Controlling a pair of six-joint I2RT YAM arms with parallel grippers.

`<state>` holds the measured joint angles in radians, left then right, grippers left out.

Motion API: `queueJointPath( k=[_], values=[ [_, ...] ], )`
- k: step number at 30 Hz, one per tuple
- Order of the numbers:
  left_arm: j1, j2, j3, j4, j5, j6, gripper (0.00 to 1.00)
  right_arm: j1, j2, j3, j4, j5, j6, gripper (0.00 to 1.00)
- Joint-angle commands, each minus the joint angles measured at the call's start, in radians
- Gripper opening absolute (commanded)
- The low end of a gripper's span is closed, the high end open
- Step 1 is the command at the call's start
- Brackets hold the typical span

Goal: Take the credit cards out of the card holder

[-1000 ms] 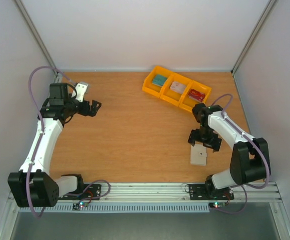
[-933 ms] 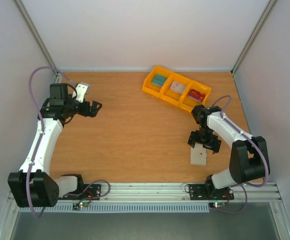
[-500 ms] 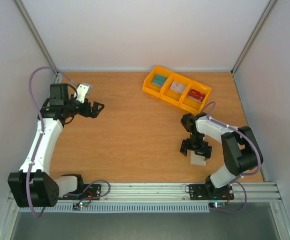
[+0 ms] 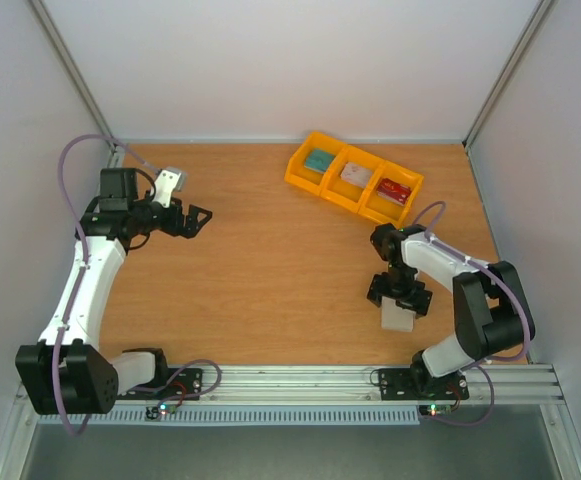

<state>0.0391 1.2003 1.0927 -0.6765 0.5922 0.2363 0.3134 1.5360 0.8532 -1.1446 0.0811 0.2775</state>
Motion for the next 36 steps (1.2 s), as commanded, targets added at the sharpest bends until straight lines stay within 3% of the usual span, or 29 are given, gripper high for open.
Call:
queueJointPath(
  k=[1,10,14,18,28,36],
  values=[
    [0.005,-0.003,0.035,-0.017,0.044,0.004,0.99,-0.043,-0.05,-0.031,0.059,0.002,-0.005,0.99],
    [0.005,-0.001,0.048,-0.039,0.087,0.009,0.99,-0.151,-0.064,-0.152,0.223,-0.184,-0.045,0.99],
    [0.004,-0.004,0.055,-0.041,0.091,0.001,0.99,-0.139,-0.03,-0.175,0.253,-0.237,-0.043,0.98],
    [0.005,0.002,0.053,-0.035,0.064,-0.004,0.99,-0.042,0.016,-0.11,0.2,-0.159,-0.063,0.97],
    [0.004,0.011,0.063,-0.057,0.036,-0.028,1.0,0.105,0.038,-0.026,0.215,-0.14,-0.078,0.66],
    [0.005,-0.006,0.068,-0.08,0.02,-0.027,0.99,0.108,0.052,-0.025,0.221,-0.109,-0.1,0.55]
  ],
)
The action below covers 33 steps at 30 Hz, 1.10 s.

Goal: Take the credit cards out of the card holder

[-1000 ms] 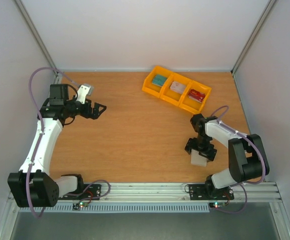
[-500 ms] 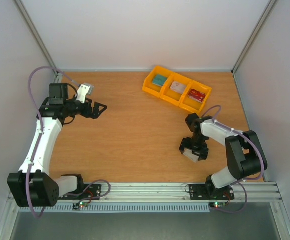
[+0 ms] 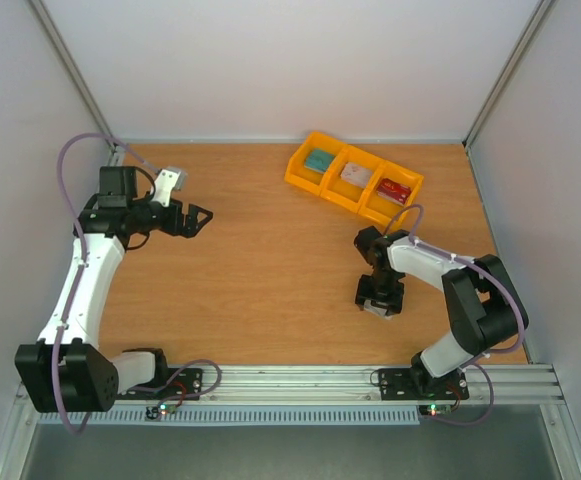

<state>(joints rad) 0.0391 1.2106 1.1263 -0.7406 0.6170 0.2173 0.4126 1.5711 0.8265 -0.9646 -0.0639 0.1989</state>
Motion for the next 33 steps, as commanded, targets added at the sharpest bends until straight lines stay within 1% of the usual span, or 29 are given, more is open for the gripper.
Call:
queueJointPath(
  k=[1,4,6,9,14,18,20,21,23,25,27,30,32,33],
  values=[
    [0.005,-0.018,0.033,-0.018,-0.005,-0.007,0.99,0.009,0.008,0.003,0.04,0.036,-0.029,0.53],
    [0.004,-0.018,0.037,-0.03,-0.003,-0.006,0.99,0.03,-0.034,0.017,0.034,0.048,-0.058,0.48],
    [0.005,-0.014,0.046,-0.049,0.004,-0.007,0.99,0.063,-0.061,0.037,0.031,0.06,-0.078,0.47],
    [0.005,-0.006,0.061,-0.075,0.009,-0.014,0.99,0.116,-0.097,0.071,0.035,0.131,-0.09,0.47],
    [0.003,0.001,0.08,-0.117,0.047,-0.036,0.99,0.185,-0.154,0.104,0.107,0.164,-0.095,0.45],
    [-0.011,-0.009,0.069,-0.128,0.107,-0.088,0.96,0.33,-0.191,0.201,0.147,0.259,-0.125,0.45],
    [-0.028,-0.014,0.085,-0.163,0.13,-0.112,0.92,0.43,-0.209,0.286,0.17,0.327,-0.165,0.45],
    [-0.034,-0.018,0.109,-0.203,0.146,-0.113,0.89,0.48,-0.218,0.33,0.196,0.356,-0.2,0.45],
    [-0.034,-0.029,0.204,-0.307,0.192,-0.073,0.88,0.568,-0.218,0.412,0.253,0.392,-0.277,0.45],
    [-0.034,-0.054,0.277,-0.392,0.242,-0.036,0.89,0.645,-0.201,0.495,0.309,0.411,-0.345,0.46],
    [-0.034,-0.098,0.356,-0.433,0.27,-0.026,0.91,0.712,-0.17,0.572,0.356,0.434,-0.411,0.46],
    [-0.034,-0.231,0.348,-0.39,0.315,-0.1,0.96,0.794,-0.111,0.671,0.396,0.466,-0.494,0.46],
    [-0.034,-0.339,0.281,-0.274,0.36,-0.175,0.98,0.834,-0.086,0.703,0.434,0.469,-0.542,0.46],
    [-0.034,-0.392,0.232,-0.183,0.381,-0.27,0.99,0.846,-0.078,0.71,0.453,0.463,-0.556,0.46]
  ],
)
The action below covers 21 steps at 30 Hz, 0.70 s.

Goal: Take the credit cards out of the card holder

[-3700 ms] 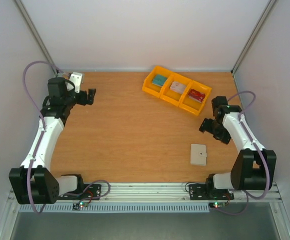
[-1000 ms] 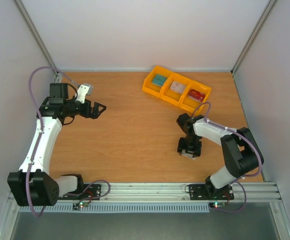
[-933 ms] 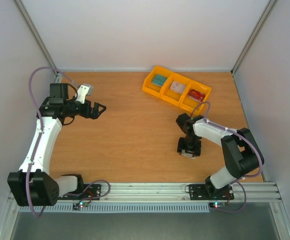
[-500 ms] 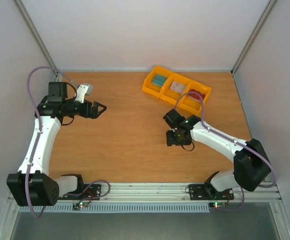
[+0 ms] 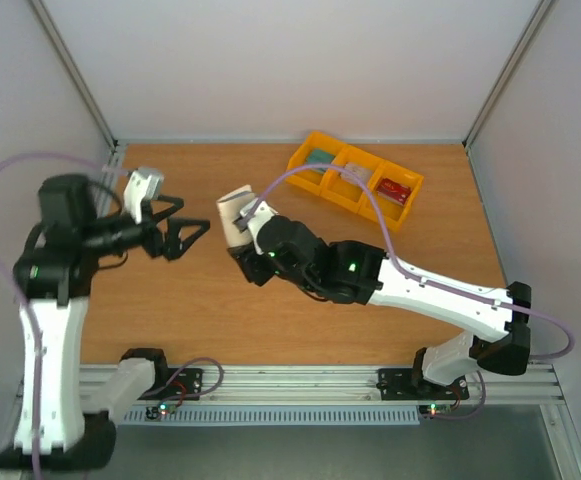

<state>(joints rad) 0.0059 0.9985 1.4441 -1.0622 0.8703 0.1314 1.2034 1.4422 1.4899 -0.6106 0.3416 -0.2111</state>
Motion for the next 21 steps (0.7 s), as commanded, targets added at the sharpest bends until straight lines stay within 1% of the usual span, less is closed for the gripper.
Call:
queueJointPath(
  k=[1,3,4,5,7,9,11,13,15,18,20,21],
  values=[
    [-0.001,-0.241,-0.137,0.233,0.146,-0.24,0.99,0.062,0.056,0.051,0.112,0.034,-0.154,0.46],
    [-0.001,-0.35,-0.247,0.432,0.146,-0.375,0.99,0.069,0.061,0.059,0.129,0.024,-0.155,0.46],
    [-0.001,-0.396,-0.297,0.507,0.113,-0.416,0.99,0.072,0.062,0.061,0.133,0.029,-0.157,0.47],
    [-0.001,-0.425,-0.332,0.54,0.065,-0.467,0.99,0.075,0.063,0.06,0.135,0.035,-0.156,0.47],
    [-0.001,-0.431,-0.368,0.528,0.029,-0.515,0.99,0.079,0.058,0.054,0.135,0.043,-0.146,0.47],
    [-0.001,-0.406,-0.395,0.521,0.009,-0.538,0.96,0.089,0.057,0.046,0.141,0.041,-0.149,0.47],
    [-0.001,-0.372,-0.421,0.55,0.016,-0.577,0.89,0.105,0.059,0.045,0.145,0.056,-0.163,0.47],
    [-0.039,-0.339,-0.434,0.578,0.031,-0.61,0.85,0.118,0.058,0.05,0.142,0.074,-0.17,0.47],
    [-0.06,-0.328,-0.468,0.609,0.034,-0.626,0.86,0.119,0.055,0.051,0.142,0.073,-0.167,0.47],
    [-0.106,-0.344,-0.54,0.729,0.074,-0.683,0.89,0.119,0.067,0.059,0.141,0.072,-0.174,0.47],
    [-0.143,-0.341,-0.548,0.727,0.055,-0.679,0.89,0.121,0.077,0.074,0.134,0.061,-0.182,0.47],
    [-0.145,-0.336,-0.548,0.713,0.042,-0.678,0.87,0.121,0.079,0.08,0.134,0.055,-0.188,0.47]
  ],
)
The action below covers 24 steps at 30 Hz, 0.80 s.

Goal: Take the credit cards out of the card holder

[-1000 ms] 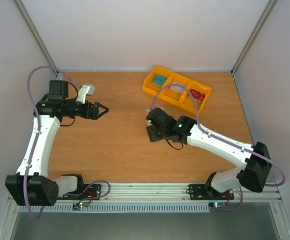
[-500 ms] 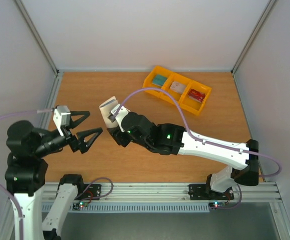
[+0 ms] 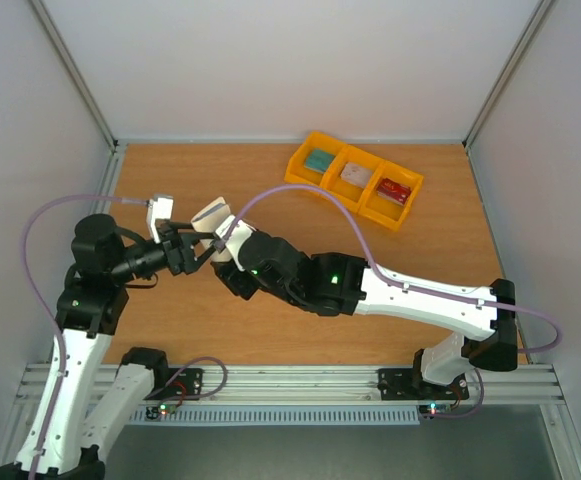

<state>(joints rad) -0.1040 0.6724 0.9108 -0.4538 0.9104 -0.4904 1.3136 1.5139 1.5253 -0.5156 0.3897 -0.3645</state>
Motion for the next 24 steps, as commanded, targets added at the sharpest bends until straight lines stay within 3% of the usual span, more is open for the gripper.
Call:
queueJointPath(
  k=[1,3,7,8,10,13,16,21,24],
  values=[
    [-0.036,-0.003,-0.015,0.1,-0.004,-0.059,0.82,0.011,0.008,0.046,0.04,0.003,-0.04,0.47],
    [-0.037,0.015,-0.015,0.106,0.009,-0.077,0.65,0.012,0.004,0.039,0.048,0.005,-0.052,0.47],
    [-0.04,0.04,-0.012,0.116,0.049,-0.094,0.09,0.012,-0.01,0.022,0.043,-0.003,-0.065,0.48],
    [-0.04,0.044,-0.006,0.089,0.048,-0.08,0.01,0.012,-0.019,0.017,0.036,-0.01,-0.068,0.49],
    [-0.04,0.044,0.011,0.011,0.029,-0.029,0.0,0.012,-0.05,-0.004,0.024,-0.008,-0.078,0.57],
    [-0.04,0.027,0.011,-0.023,0.026,0.033,0.0,0.008,-0.138,-0.067,-0.009,0.025,-0.103,0.96],
    [-0.04,-0.001,0.018,0.004,0.064,0.078,0.0,-0.019,-0.259,-0.118,-0.104,-0.048,-0.114,0.99],
    [-0.042,-0.063,0.037,0.033,0.186,0.315,0.0,-0.139,-0.446,-0.154,-0.236,-0.561,-0.149,0.99],
    [-0.045,-0.09,0.036,0.108,0.288,0.354,0.0,-0.145,-0.457,-0.136,-0.211,-0.706,-0.165,0.98]
  ],
)
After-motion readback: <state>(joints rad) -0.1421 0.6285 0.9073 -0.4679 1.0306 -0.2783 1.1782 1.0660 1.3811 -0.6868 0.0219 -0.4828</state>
